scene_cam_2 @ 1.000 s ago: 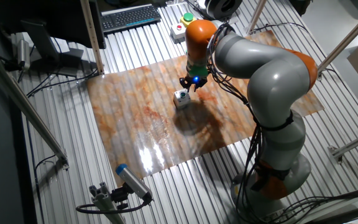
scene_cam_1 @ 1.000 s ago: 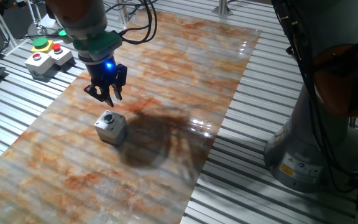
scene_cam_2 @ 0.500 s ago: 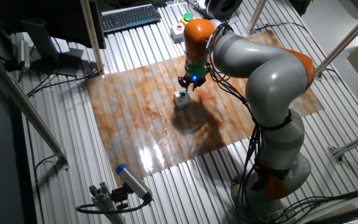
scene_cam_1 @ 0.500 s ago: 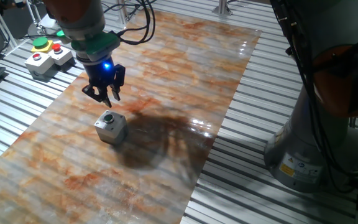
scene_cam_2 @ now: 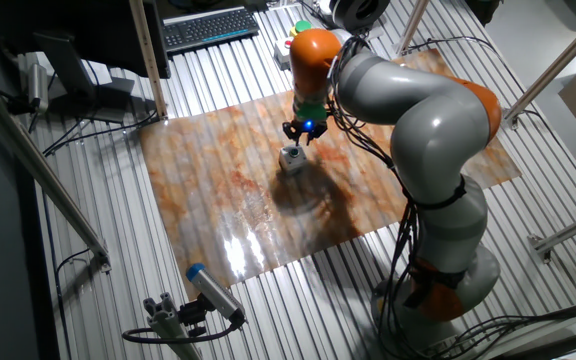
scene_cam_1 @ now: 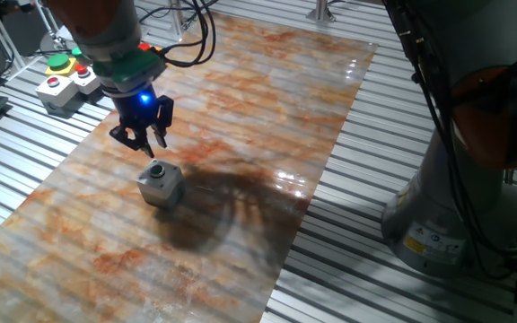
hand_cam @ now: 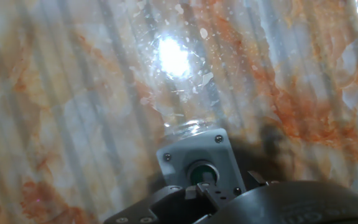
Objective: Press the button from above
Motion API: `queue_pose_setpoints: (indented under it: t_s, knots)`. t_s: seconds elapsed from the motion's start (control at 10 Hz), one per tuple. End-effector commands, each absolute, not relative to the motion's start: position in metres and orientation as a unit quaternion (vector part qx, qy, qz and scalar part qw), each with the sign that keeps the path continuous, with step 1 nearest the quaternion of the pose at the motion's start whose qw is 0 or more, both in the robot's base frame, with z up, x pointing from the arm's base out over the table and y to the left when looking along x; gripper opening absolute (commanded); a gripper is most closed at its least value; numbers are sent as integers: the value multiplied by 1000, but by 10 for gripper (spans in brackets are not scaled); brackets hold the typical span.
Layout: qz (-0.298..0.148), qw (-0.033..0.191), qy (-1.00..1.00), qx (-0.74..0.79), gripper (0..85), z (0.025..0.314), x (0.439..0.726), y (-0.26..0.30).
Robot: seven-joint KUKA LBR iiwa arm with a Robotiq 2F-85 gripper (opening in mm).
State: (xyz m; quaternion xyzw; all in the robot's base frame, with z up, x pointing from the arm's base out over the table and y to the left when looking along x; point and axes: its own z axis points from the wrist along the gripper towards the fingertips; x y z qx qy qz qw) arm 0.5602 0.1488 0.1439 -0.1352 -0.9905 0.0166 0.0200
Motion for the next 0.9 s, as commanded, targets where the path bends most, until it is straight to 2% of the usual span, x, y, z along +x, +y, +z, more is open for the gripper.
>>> queue_pose_setpoints:
  t_s: [0.0,0.8]
  knots:
    - [17,20,-990,-135,340,143,560,150]
    - [11,16,-991,-133,340,127,557,151]
